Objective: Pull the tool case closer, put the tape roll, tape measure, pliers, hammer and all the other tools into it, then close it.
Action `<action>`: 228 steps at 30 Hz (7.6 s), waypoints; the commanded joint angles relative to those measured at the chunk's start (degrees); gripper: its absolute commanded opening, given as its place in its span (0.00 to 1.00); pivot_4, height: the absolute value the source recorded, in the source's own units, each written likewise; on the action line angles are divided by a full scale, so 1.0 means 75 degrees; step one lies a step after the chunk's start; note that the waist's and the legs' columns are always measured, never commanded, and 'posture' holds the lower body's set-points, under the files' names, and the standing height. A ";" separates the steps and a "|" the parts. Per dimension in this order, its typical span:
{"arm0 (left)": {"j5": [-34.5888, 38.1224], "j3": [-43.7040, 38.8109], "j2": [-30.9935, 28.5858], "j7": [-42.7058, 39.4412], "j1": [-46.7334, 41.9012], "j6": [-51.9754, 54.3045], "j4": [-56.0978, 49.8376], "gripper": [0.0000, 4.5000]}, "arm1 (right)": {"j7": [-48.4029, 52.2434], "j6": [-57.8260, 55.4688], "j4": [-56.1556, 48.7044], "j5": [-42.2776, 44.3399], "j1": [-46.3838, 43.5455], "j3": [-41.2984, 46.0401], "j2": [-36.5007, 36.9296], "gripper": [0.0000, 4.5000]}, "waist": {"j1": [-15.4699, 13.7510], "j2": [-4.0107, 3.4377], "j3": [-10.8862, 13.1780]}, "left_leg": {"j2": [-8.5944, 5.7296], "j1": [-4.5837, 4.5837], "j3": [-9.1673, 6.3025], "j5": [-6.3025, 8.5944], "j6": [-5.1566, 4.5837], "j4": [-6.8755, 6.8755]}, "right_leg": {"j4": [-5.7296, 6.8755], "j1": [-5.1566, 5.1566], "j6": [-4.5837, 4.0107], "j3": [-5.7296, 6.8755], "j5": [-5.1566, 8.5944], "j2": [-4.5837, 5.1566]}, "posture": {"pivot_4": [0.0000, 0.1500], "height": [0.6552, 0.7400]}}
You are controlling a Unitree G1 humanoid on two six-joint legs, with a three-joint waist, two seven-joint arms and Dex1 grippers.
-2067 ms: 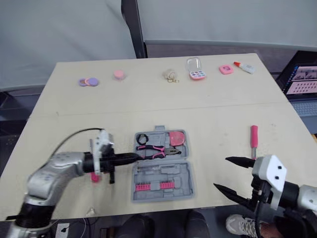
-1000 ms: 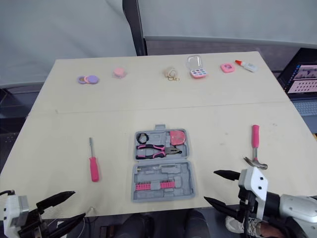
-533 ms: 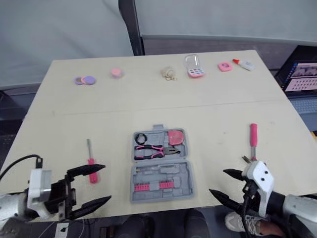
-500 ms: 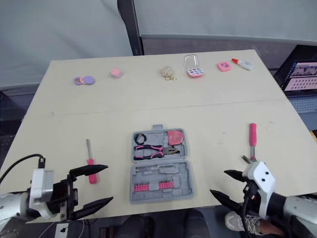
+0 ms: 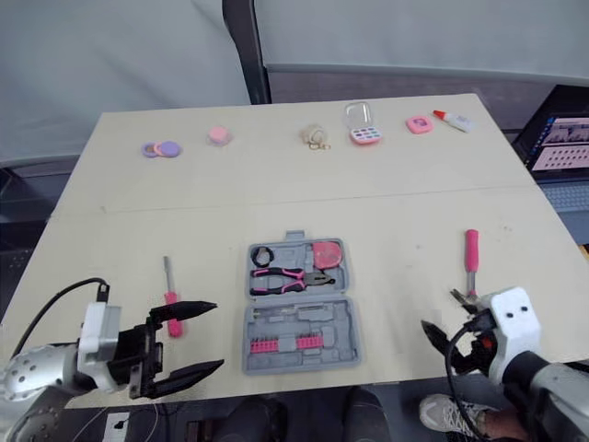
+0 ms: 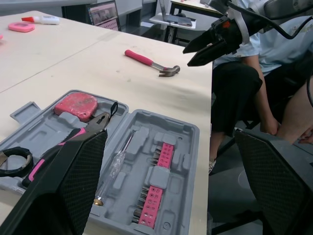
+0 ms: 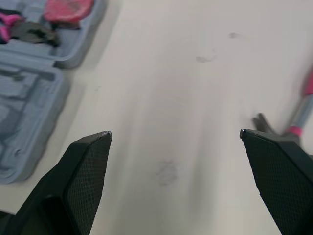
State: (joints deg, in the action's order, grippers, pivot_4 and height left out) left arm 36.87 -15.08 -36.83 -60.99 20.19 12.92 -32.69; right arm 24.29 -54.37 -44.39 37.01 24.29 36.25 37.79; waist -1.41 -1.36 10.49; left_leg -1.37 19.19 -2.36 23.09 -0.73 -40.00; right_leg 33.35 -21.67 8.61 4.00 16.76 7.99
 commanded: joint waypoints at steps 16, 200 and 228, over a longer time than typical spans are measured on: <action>-0.0289 0.0459 0.0038 0.0196 -0.0009 -0.0535 -0.0137 0.99 | -0.2356 -0.4541 0.3807 -0.1025 -0.5819 -0.0469 0.0447 1.00 | 0.0024 -0.0006 0.0002 | 0.0001 0.0065 0.0063 -0.0006 -0.0002 -0.0005 | 0.0060 -0.0115 -0.0009 -0.0053 0.0004 -0.0021 | 1.00 1.00; -0.0496 -0.1187 -0.0537 -0.1139 0.1282 -0.1732 0.1631 1.00 | 0.5076 -0.3720 0.1576 -0.1899 -1.3574 -1.2786 0.1491 0.00 | 0.0286 0.0026 -0.0005 | 0.0012 0.0144 0.0168 -0.0004 0.0002 -0.0027 | 0.0098 -0.0275 0.0001 -0.0039 -0.0020 -0.0010 | 1.00 1.00; -0.0550 -0.1246 -0.0934 -0.1336 0.1469 -0.1363 0.1478 1.00 | 0.4143 -0.4246 0.2953 -0.1761 -1.3986 -1.4237 -0.0767 0.00 | 0.0505 0.0034 -0.0010 | -0.0007 0.0144 0.0180 -0.0003 -0.0001 -0.0026 | 0.0195 -0.0322 -0.0015 0.0113 -0.0017 0.0067 | 1.00 1.00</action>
State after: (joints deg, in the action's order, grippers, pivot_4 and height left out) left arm 32.68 -23.61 -43.21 -70.75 30.33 2.57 -19.89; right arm 56.09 -86.34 -21.96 23.61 -80.04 -70.30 32.66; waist 2.38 -1.10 10.42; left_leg -1.41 20.27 -1.01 23.07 -0.74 -40.19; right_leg 34.82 -24.09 8.49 4.87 16.63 8.50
